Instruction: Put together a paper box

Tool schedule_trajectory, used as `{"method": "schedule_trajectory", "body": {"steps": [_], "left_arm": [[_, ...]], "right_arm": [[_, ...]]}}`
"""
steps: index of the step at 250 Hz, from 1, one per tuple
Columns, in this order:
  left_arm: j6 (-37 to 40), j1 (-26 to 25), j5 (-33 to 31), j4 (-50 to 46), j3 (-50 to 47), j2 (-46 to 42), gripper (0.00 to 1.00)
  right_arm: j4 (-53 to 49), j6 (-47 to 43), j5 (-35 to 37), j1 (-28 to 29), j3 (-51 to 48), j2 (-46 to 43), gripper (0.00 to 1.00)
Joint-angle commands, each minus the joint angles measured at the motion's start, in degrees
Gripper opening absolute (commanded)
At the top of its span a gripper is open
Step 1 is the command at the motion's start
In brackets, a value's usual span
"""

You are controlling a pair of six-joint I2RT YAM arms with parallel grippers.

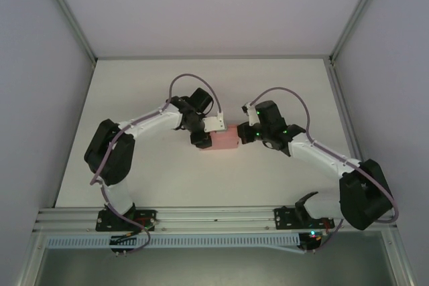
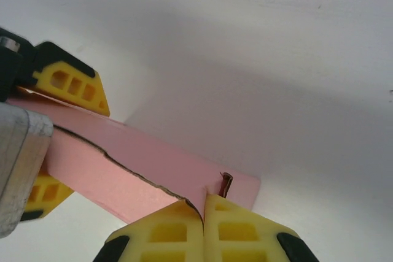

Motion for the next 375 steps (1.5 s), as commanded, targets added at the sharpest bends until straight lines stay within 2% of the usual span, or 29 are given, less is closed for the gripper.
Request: {"method": "schedule_trajectory", "body": {"steps": [1, 10, 33, 38, 89, 104, 129, 152, 169, 180, 241, 296, 318, 332, 375], "left_arm": [[-1.3, 0.0, 0.9, 1.0, 1.2, -0.5, 0.71], [-0.9, 0.0, 1.6, 1.1, 0.9, -1.2, 0.81], [-2.2, 0.0, 1.7, 2.5, 0.4, -3.3, 0.92], [-2.7, 0.0, 1.6, 2.8, 0.4, -3.8, 0.99], [-7.1, -0.1, 0.2, 6.6, -3.1, -11.1, 1.0], [-10.0, -0.1, -3.1, 9.4, -6.1, -13.9, 1.0], [-19.1, -0.1, -12.3, 11.0, -9.6, -17.9, 1.0], [-24.5, 0.2, -13.9, 12.5, -14.3, -21.7, 0.99], [-23.4, 0.1, -11.2, 13.6, -16.8, -23.3, 0.92], [-24.0, 0.2, -12.1, 13.6, -16.7, -23.4, 0.78], [-26.0, 0.4, -12.2, 12.3, -14.1, -22.0, 0.33], [-26.2, 0.4, -12.2, 11.6, -15.2, -21.7, 0.3], [-26.0, 0.4, -12.2, 11.7, -14.7, -21.5, 0.2], [-26.1, 0.4, -12.2, 11.5, -14.3, -21.2, 0.08], [-25.9, 0.4, -12.4, 11.7, -14.7, -20.6, 0.03]], "right_arm": [[-3.2, 0.2, 6.3, 1.6, -0.9, 1.0, 0.0], [-3.1, 0.8, 7.1, 2.0, -0.8, 0.9, 0.0], [-3.3, 2.9, 9.3, 3.3, -0.1, 0.6, 0.0], [-3.5, 3.2, 9.8, 3.8, 0.2, 0.5, 0.0], [-5.5, 5.6, 14.3, 6.3, 1.8, 1.7, 0.0], [-5.8, 5.8, 15.1, 6.8, 1.9, 2.1, 0.0], [-5.9, 6.3, 15.3, 7.6, 2.0, 2.0, 0.0], [-6.0, 6.4, 15.4, 8.1, 2.1, 2.1, 0.0], [-6.0, 6.5, 15.0, 8.3, 2.2, 2.2, 0.0], [-6.3, 6.3, 14.5, 8.4, 2.4, 2.4, 0.0], [-8.0, 6.7, 15.3, 9.0, 3.2, 2.1, 0.0], [-8.7, 6.6, 15.2, 9.0, 3.8, 1.9, 0.0], [-9.0, 6.4, 14.9, 9.0, 4.0, 1.9, 0.0], [-9.0, 6.2, 14.8, 9.0, 4.0, 1.7, 0.0], [-9.0, 5.9, 14.6, 9.1, 3.7, 1.5, 0.0]]}}
